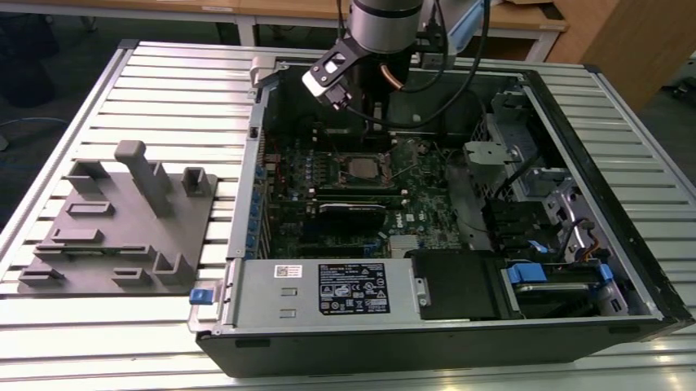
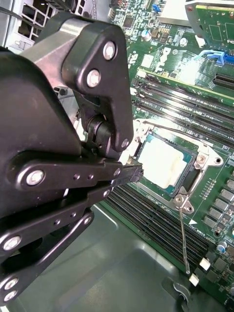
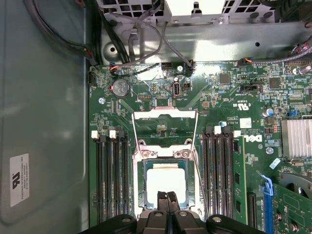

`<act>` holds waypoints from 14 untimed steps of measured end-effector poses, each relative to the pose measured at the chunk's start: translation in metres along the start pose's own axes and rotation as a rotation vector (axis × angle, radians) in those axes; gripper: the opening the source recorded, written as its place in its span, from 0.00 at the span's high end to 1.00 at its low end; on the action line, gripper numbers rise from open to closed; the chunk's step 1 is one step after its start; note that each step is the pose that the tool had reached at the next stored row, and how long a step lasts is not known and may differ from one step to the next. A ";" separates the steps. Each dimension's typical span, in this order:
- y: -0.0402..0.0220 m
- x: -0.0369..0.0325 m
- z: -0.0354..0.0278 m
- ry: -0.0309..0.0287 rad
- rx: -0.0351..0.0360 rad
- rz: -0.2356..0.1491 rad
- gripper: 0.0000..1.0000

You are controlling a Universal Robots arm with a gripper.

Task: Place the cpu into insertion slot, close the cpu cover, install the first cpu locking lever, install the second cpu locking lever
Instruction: 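Close the cpu cover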

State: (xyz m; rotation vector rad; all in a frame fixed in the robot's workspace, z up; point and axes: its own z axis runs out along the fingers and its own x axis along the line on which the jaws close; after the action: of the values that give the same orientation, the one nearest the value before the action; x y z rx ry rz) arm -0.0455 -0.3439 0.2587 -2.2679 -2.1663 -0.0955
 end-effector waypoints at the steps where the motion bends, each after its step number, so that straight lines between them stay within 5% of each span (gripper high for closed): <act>1: 0.0000 0.0000 0.0000 0.0002 0.0000 0.000 0.89; 14: 0.0042 0.0002 -0.0001 0.0002 0.0000 0.000 0.89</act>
State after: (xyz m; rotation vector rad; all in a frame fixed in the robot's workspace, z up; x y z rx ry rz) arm -0.0414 -0.3439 0.2590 -2.2677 -2.1662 -0.0958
